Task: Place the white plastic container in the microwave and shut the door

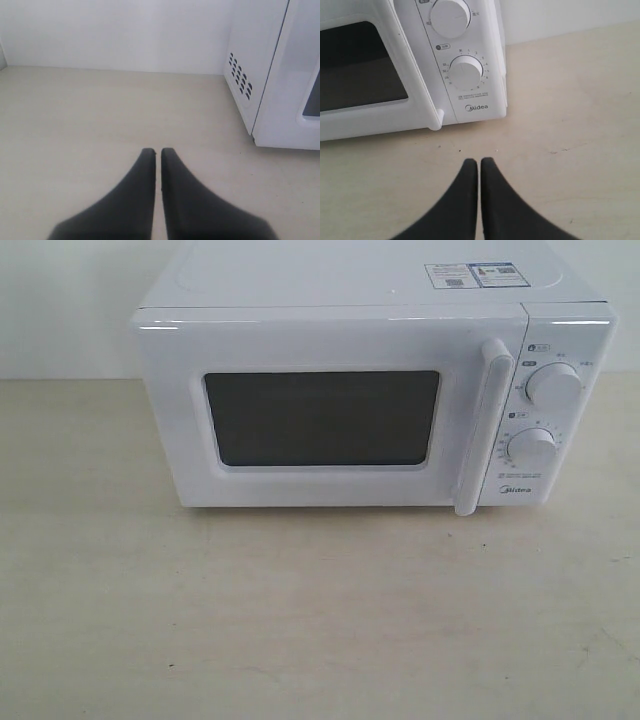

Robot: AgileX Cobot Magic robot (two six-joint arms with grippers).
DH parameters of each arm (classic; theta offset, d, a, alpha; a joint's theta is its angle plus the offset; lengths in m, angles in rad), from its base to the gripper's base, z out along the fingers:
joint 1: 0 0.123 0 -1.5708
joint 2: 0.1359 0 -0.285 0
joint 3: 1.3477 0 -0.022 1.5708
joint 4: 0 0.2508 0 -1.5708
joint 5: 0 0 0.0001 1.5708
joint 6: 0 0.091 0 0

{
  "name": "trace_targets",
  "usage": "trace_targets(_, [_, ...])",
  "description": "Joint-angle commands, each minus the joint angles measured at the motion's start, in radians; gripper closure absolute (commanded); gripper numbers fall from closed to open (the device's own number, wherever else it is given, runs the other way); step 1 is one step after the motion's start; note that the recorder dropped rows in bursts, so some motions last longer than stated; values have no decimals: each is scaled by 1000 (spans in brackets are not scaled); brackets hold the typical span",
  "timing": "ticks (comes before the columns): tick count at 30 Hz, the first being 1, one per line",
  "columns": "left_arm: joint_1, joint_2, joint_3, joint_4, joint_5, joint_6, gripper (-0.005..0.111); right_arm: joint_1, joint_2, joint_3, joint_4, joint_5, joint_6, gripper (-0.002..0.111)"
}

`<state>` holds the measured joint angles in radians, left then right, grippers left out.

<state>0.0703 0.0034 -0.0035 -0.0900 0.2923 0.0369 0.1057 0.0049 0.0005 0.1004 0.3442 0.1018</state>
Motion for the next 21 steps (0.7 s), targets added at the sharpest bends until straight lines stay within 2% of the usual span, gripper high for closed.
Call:
trace_targets(1, [4,-3,4,1,0,-7,102,-7,-5,0,0,-2,5,108])
trace_targets(15, [4,-3,4,1,0,-7,102,-7,-5,0,0,-2,2,108])
trace_targets(21, [-16,-3,4,1,0,-7,102,-7,-5,0,0,-2,2,108])
